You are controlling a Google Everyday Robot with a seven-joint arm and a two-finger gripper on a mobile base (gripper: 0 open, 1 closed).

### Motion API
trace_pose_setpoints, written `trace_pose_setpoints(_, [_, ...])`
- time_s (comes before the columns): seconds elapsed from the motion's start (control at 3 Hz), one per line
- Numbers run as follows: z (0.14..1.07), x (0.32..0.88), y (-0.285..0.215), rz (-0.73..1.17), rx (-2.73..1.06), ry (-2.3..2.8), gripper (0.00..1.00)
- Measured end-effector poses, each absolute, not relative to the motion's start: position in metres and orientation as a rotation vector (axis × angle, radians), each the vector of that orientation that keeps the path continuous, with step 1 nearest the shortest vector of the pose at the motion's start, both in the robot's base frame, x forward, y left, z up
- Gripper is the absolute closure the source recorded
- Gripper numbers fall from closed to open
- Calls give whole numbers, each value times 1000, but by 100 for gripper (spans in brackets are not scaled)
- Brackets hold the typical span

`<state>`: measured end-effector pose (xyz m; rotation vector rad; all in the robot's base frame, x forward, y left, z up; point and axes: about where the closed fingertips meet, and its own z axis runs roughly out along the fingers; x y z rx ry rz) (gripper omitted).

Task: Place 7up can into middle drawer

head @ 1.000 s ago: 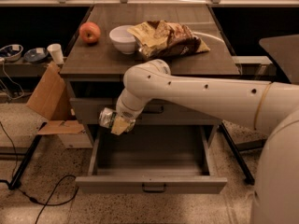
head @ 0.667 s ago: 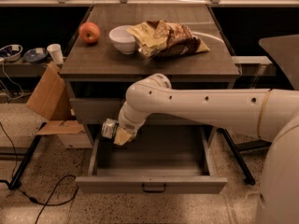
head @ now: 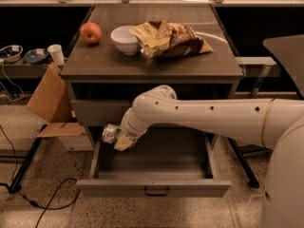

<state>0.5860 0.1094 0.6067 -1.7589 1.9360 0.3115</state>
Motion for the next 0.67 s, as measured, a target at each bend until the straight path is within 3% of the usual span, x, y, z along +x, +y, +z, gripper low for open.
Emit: trace_pose_setpoints(0.67, [550,613,122,396,-1662,1893,100])
